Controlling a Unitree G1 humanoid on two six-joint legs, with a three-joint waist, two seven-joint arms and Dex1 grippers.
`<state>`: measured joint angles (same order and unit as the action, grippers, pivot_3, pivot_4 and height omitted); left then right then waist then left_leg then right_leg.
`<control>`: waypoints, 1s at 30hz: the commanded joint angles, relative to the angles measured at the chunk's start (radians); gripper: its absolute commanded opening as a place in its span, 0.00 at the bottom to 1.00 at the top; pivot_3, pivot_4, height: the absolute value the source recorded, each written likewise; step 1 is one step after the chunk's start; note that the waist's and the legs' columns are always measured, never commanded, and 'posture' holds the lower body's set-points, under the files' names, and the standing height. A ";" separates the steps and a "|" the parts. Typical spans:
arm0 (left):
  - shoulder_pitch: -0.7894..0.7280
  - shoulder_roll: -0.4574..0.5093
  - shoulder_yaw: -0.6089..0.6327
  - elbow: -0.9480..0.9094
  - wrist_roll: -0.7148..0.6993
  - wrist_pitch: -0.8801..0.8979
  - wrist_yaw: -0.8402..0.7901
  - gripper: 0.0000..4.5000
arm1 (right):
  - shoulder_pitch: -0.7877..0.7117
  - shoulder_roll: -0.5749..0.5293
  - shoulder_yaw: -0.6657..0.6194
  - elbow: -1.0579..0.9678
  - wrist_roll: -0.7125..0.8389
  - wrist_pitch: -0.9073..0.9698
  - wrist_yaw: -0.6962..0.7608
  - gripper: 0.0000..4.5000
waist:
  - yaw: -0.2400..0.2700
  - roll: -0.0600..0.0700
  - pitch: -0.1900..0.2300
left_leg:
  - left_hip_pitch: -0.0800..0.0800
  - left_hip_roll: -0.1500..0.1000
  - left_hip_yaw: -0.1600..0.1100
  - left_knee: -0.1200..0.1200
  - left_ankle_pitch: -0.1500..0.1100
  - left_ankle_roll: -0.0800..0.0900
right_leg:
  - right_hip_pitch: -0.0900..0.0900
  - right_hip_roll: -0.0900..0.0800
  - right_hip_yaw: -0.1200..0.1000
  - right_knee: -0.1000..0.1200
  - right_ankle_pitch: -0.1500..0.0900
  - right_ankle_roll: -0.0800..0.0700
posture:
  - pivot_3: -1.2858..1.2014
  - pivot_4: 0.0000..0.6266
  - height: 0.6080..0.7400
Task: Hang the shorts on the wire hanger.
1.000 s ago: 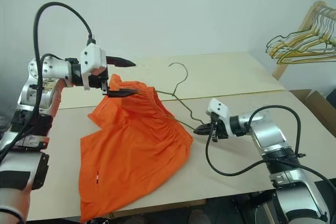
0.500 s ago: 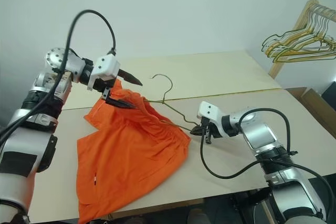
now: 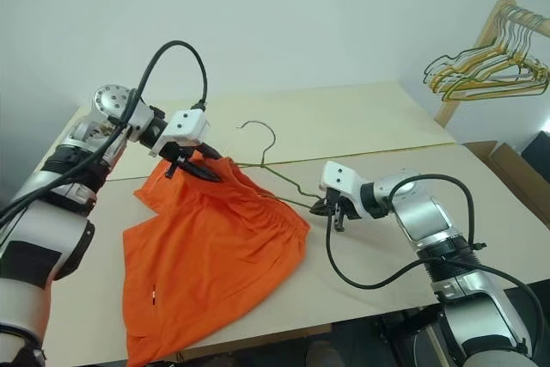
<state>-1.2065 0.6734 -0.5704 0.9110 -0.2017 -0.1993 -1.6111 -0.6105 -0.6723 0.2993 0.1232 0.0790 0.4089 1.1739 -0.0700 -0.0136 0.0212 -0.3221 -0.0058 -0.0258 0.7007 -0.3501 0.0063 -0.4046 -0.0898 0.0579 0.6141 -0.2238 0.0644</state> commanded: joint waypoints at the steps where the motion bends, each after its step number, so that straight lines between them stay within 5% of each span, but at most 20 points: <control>1: -0.042 0.004 -0.004 0.003 -0.004 -0.022 -0.003 0.05 | -0.016 0.004 -0.016 -0.052 -0.003 -0.019 -0.016 0.00 | 0.000 0.000 0.000 | 0.000 0.000 0.000 0.000 0.000 0.000 | 0.000 0.000 0.000 0.000 0.000 0.000 | 0.50 0.00 1.00; 10: -0.037 0.019 -0.002 0.003 0.005 -0.070 -0.003 0.01 | 0.000 0.031 -0.053 -0.104 0.022 -0.008 -0.058 0.00 | 0.000 0.000 0.000 | 0.000 0.000 0.000 0.001 -0.001 0.001 | 0.000 0.000 0.000 0.000 0.000 0.000 | 0.50 0.00 1.00; 19: -0.055 0.064 0.043 0.019 -0.016 -0.104 -0.003 0.00 | 0.080 -0.064 -0.197 -0.140 0.117 0.115 -0.060 0.63 | 0.000 0.000 0.000 | -0.001 0.000 0.000 0.003 -0.001 0.002 | 0.000 0.000 0.000 0.000 0.000 0.000 | 0.48 0.00 1.00; 26: -0.064 0.073 0.076 0.046 -0.007 -0.123 -0.003 0.00 | 0.257 -0.131 -0.413 -0.232 0.321 0.303 -0.050 0.63 | -0.001 0.000 0.000 | -0.001 0.000 0.000 0.003 -0.002 0.003 | 0.000 0.000 0.000 0.000 0.000 0.001 | 0.48 0.00 1.00; 30: -0.073 0.076 0.091 0.052 -0.010 -0.130 -0.003 0.00 | 0.354 -0.102 -0.430 -0.310 0.399 0.401 -0.098 0.63 | -0.004 0.000 0.000 | -0.001 0.000 0.001 0.004 -0.002 0.004 | 0.001 0.000 0.000 0.000 0.000 0.001 | 0.48 0.00 1.00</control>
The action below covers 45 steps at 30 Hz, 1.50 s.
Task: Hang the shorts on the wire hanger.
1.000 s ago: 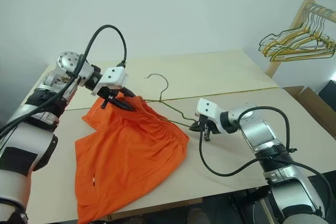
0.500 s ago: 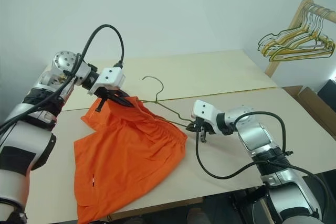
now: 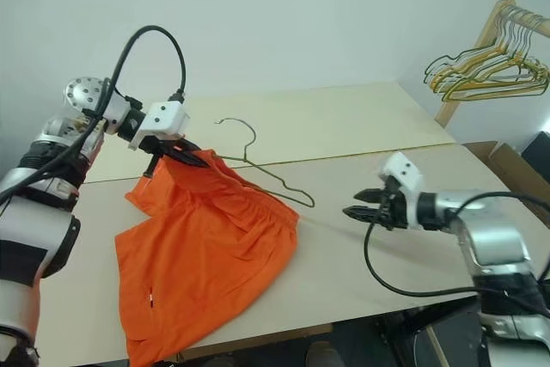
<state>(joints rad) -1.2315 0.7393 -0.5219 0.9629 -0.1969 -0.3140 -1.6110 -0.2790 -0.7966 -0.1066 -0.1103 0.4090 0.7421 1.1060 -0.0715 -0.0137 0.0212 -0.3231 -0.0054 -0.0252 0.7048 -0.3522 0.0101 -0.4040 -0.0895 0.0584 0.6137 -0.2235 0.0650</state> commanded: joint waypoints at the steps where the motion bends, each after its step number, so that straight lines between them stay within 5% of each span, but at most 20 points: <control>1: -0.051 0.011 0.044 0.001 -0.018 -0.013 -0.003 0.00 | 0.033 0.048 -0.018 -0.095 0.092 0.097 -0.051 0.63 | -0.004 0.000 0.000 | 0.000 0.000 0.000 0.000 0.000 0.000 | 0.000 0.000 0.001 0.000 0.000 0.000 | 0.48 0.00 1.00; 9: -0.064 0.012 0.051 0.017 -0.011 -0.015 -0.003 0.00 | -0.007 0.291 0.067 -0.130 0.178 0.272 -0.255 0.63 | -0.014 0.000 0.000 | 0.001 0.000 0.000 0.000 0.000 0.001 | 0.000 0.001 0.003 0.004 0.000 0.000 | 0.49 0.00 1.00; 20: -0.051 0.008 0.065 0.010 -0.012 -0.007 -0.003 0.00 | -0.075 0.413 0.135 -0.037 0.191 0.314 -0.349 0.63 | -0.019 0.000 0.000 | 0.000 -0.001 -0.001 0.001 -0.001 0.001 | -0.001 0.000 0.002 0.004 0.001 0.001 | 0.49 0.00 1.00; 29: -0.051 0.006 0.082 0.017 -0.006 -0.008 -0.003 0.00 | -0.094 0.421 0.137 0.009 0.184 0.325 -0.367 0.01 | -0.025 0.000 0.000 | 0.000 -0.001 -0.002 0.001 -0.001 0.001 | -0.001 0.000 0.003 0.004 0.001 0.002 | 0.50 0.00 1.00; 45: -0.023 0.151 -0.103 -0.118 -0.200 0.024 -0.003 0.00 | -0.058 0.224 0.144 0.061 0.001 0.009 -0.337 0.01 | -0.023 0.000 0.000 | 0.000 -0.001 -0.005 0.001 -0.001 0.002 | -0.001 -0.001 0.003 0.004 0.001 0.002 | 0.49 0.00 1.00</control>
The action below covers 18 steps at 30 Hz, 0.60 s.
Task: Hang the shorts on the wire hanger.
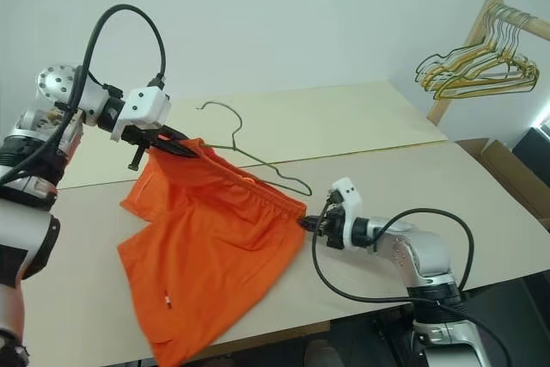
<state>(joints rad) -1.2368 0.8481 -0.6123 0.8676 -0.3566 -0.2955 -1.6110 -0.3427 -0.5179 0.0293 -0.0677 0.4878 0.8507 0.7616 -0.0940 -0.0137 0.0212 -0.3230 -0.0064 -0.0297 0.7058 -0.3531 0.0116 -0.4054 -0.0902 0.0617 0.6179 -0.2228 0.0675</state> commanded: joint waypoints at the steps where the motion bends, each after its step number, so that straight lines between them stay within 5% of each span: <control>1: -0.019 0.045 -0.021 -0.023 -0.044 0.006 -0.003 0.00 | 0.008 -0.064 0.018 0.023 -0.093 -0.124 0.011 0.01 | -0.002 0.000 0.000 | 0.000 0.000 0.000 0.000 0.000 0.000 | 0.000 0.000 0.000 0.000 0.000 0.000 | 0.49 0.00 1.00; 18: -0.014 -0.061 0.130 0.152 0.210 -0.071 0.026 0.00 | 0.057 -0.278 0.035 -0.017 -0.175 -0.350 0.160 0.01 | -0.002 0.000 0.000 | 0.000 0.000 0.006 0.000 0.000 0.001 | 0.001 0.000 0.000 -0.004 0.000 0.000 | 0.49 0.00 1.00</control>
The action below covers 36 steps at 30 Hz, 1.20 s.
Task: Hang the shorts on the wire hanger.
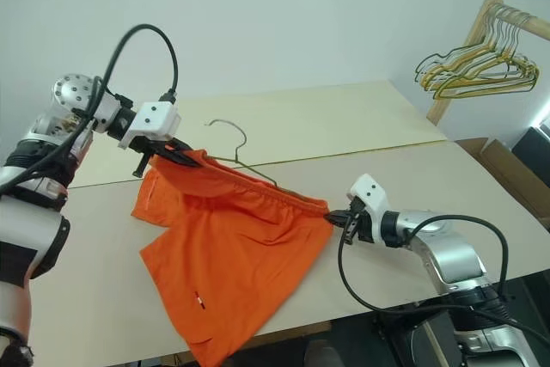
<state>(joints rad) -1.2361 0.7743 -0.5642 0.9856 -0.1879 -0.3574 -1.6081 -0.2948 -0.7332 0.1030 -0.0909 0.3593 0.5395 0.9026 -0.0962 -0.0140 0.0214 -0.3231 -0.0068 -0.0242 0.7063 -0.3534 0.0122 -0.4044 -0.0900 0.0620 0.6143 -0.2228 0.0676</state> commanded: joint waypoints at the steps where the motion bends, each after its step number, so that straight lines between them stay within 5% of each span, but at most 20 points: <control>1: -0.008 0.016 0.087 0.029 0.040 -0.017 0.013 0.00 | -0.001 -0.074 -0.042 0.007 -0.045 -0.043 0.027 0.01 | 0.000 0.000 0.000 | 0.000 0.000 0.000 0.000 0.000 0.000 | 0.000 0.000 0.000 0.000 0.000 0.000 | 0.49 0.00 1.00; 19: 0.107 -0.052 0.253 -0.146 0.106 0.040 0.080 0.00 | -0.437 -0.100 0.077 -0.028 -0.176 -0.141 0.141 0.01 | 0.001 0.000 0.000 | -0.001 0.000 0.000 0.003 -0.001 0.002 | -0.001 -0.001 0.000 0.002 0.000 0.001 | 0.50 0.00 1.00; 24: 0.115 -0.075 0.284 -0.162 0.155 0.072 0.200 0.00 | -0.448 -0.106 0.113 -0.047 -0.205 -0.187 0.201 0.01 | 0.001 0.000 0.000 | -0.003 0.000 0.000 0.005 -0.001 0.002 | -0.001 -0.001 -0.001 0.002 0.001 0.001 | 0.50 0.00 1.00; 36: 0.202 -0.094 0.321 -0.298 0.132 0.120 0.171 0.00 | -0.490 -0.024 0.169 0.006 -0.349 -0.267 0.148 0.01 | -0.001 0.000 0.000 | -0.003 0.000 0.000 0.005 -0.001 0.001 | -0.002 -0.001 -0.001 0.004 0.001 0.001 | 0.50 0.00 1.00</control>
<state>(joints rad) -1.0187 0.6783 -0.2820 0.7281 -0.0385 -0.2406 -1.4412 -0.7562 -0.7563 0.2803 -0.0844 0.0325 0.3155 1.0615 -0.0969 -0.0136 0.0214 -0.3259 -0.0074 -0.0244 0.7117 -0.3542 0.0136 -0.4064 -0.0912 0.0615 0.6183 -0.2220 0.0688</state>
